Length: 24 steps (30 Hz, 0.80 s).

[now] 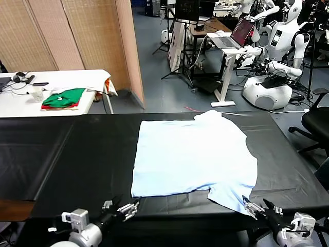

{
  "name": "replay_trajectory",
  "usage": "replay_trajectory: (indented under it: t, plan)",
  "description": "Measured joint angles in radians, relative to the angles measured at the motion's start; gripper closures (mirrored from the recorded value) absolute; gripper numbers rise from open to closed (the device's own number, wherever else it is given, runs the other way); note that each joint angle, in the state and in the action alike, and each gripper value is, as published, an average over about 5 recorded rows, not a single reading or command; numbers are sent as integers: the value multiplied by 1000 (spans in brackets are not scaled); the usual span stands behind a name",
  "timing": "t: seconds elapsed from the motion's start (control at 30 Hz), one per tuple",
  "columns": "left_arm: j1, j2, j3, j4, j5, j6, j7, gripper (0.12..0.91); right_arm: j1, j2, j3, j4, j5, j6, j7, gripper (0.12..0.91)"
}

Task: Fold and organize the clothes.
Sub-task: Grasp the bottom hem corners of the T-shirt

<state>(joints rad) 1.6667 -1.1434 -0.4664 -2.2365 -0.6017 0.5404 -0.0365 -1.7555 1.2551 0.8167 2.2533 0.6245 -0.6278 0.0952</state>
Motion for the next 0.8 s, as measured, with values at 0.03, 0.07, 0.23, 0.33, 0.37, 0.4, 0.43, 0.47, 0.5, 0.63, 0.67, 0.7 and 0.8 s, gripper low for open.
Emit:
replay_trajectory:
  t: [0.03, 0.07, 0.23, 0.33, 0.37, 0.4, 0.43, 0.47, 0.5, 0.63, 0.67, 0.7, 0.8]
  plan:
    - [-3, -2, 3, 3, 6, 1, -1, 123, 1, 1, -2, -1, -3, 0, 0, 118]
    - [-6, -5, 6, 6, 12, 1, -3, 123, 2, 1, -4, -1, -5, 0, 0, 118]
    - [-38, -28, 34, 35, 62, -3, -23, 123, 4, 5, -18, -7, -19, 1, -2, 118]
    - [-51, -36, 42, 53, 66, -8, -32, 125, 5, 8, -23, -15, -23, 2, -4, 148]
    - [-55, -37, 45, 59, 67, -9, -33, 128, 6, 9, -26, -18, -24, 1, -4, 170]
    - [-57, -37, 48, 63, 70, -10, -34, 145, 7, 10, -29, -20, -24, 1, -5, 210]
    - [-59, -38, 51, 67, 73, -11, -35, 162, 8, 12, -32, -23, -26, 1, -6, 269]
    - [-60, -38, 54, 70, 77, -11, -35, 198, 8, 13, -35, -25, -27, 1, -7, 321]
    - [-60, -38, 57, 71, 81, -12, -36, 252, 9, 13, -37, -27, -29, 1, -8, 377]
    - [-57, -38, 67, 73, 96, -12, -37, 493, 10, 16, -42, -33, -38, 4, -15, 640]
    - [-55, -37, 68, 73, 100, -11, -37, 549, 9, 16, -42, -32, -39, 5, -15, 697]
    - [-53, -37, 68, 74, 103, -11, -38, 625, 7, 17, -43, -30, -39, 6, -15, 751]
    - [-44, -35, 68, 73, 117, -12, -39, 795, -4, 19, -43, -16, -39, 10, -10, 863]
